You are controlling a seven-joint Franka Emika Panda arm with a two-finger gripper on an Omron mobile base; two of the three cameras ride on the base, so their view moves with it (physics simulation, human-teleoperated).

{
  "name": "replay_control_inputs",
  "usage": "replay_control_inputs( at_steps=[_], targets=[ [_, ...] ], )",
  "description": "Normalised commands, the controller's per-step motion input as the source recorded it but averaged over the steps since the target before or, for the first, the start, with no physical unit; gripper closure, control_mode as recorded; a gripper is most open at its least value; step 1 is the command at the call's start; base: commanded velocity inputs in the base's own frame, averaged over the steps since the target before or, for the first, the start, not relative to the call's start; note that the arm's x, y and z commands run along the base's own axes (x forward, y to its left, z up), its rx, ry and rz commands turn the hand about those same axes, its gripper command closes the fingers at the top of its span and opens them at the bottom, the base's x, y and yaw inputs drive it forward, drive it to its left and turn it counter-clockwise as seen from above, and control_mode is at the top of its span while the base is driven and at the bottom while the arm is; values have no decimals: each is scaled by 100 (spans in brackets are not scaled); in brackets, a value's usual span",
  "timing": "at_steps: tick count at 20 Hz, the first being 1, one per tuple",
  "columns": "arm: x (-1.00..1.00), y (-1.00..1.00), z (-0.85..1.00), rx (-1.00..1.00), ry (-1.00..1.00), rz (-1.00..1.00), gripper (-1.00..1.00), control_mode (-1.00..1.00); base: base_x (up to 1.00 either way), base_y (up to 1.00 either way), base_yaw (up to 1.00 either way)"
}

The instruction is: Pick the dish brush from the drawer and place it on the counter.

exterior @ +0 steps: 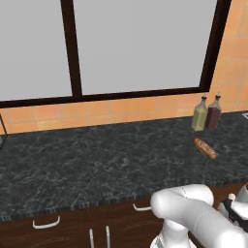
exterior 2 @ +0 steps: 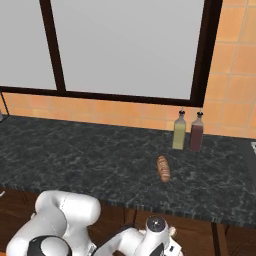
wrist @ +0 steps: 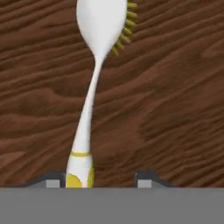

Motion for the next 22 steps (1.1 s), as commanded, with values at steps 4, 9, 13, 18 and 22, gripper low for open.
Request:
replay_control_inputs(
  at_steps=[4,9,13,18,22],
  targets=[
    [0,41,-99,-16,51,-5,100,-100,0,0,0],
    [-3,-8,-60,0,59,-3,100,-100,0,0,0],
    [-16,-23,39,0,41,-15,100,-100,0,0,0],
    [-19,0,80,0,24,-15,100,-100,0,0,0],
    [-41,0,71,0,27,-11,100,-100,0,0,0]
  ],
)
